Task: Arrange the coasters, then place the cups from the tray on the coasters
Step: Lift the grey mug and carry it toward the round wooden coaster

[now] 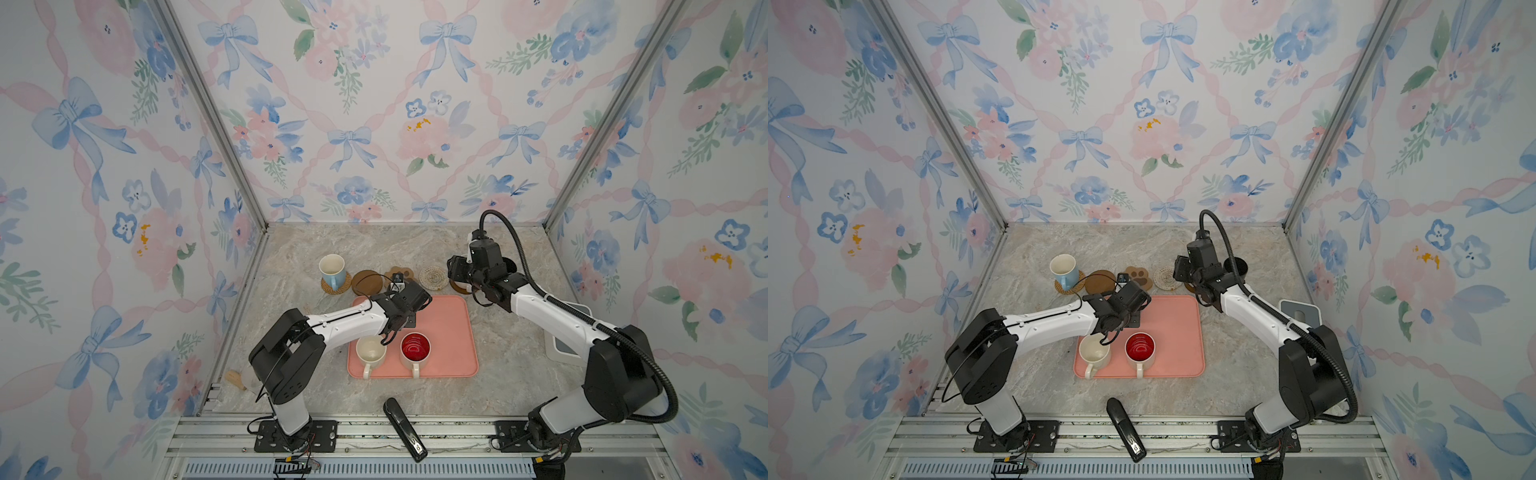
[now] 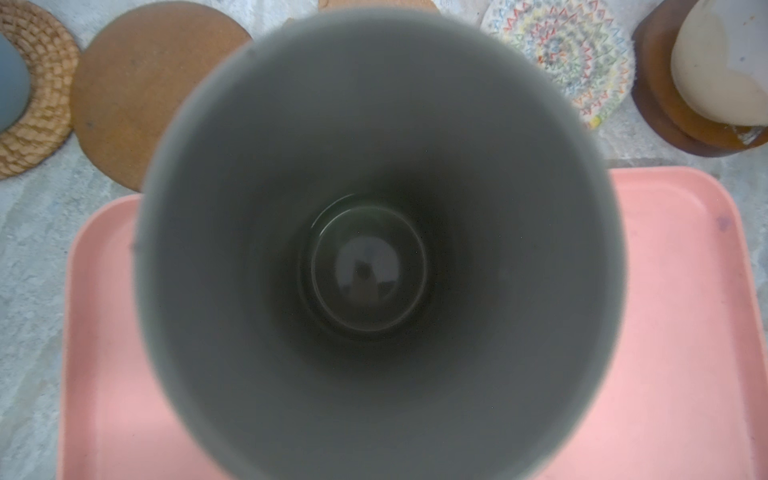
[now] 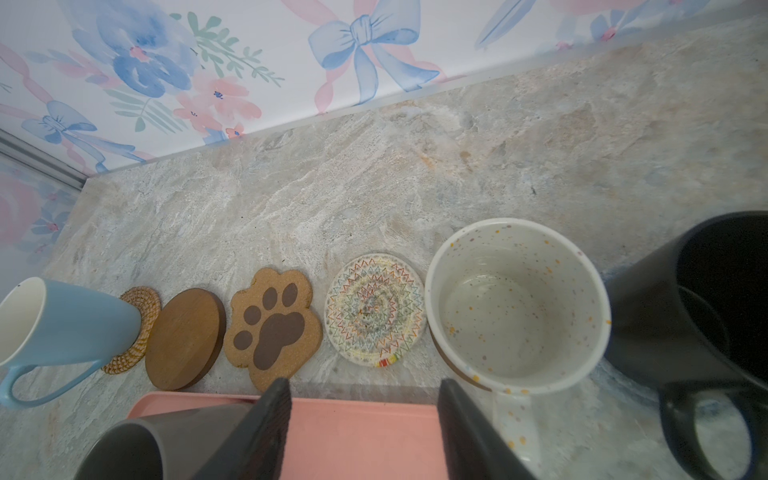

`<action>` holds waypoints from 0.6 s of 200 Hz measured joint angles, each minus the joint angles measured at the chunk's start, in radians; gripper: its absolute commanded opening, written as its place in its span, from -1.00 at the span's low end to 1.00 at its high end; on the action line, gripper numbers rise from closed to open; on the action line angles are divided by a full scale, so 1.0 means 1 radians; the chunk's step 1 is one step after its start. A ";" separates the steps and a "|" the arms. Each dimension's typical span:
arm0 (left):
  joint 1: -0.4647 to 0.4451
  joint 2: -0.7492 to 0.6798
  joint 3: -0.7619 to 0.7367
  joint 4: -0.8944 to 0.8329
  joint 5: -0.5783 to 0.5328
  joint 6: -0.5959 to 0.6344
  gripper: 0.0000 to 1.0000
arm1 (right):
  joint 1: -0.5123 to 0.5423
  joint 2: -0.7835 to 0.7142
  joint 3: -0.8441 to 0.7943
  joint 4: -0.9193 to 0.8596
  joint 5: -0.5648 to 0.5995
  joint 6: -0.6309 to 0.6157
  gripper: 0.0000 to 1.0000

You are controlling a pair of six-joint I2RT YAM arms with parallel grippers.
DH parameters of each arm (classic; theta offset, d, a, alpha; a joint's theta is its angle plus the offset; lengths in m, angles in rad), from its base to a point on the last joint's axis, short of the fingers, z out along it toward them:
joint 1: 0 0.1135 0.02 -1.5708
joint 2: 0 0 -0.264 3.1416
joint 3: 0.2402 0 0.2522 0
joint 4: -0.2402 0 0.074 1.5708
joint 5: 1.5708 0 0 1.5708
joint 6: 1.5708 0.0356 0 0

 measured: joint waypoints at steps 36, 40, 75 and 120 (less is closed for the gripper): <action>0.000 -0.011 0.000 -0.022 -0.029 0.008 -1.00 | 0.000 0.000 0.000 0.000 -0.001 0.000 0.18; 0.000 -0.013 0.000 -0.023 -0.032 0.009 -1.00 | 0.000 0.000 0.000 0.000 -0.002 0.000 0.18; 0.000 -0.024 0.001 -0.026 -0.062 0.027 -1.00 | 0.000 0.000 0.000 0.000 -0.007 0.004 0.18; 0.008 -0.024 0.022 -0.031 -0.087 0.051 -1.00 | 0.000 0.000 0.000 0.000 -0.019 0.006 0.16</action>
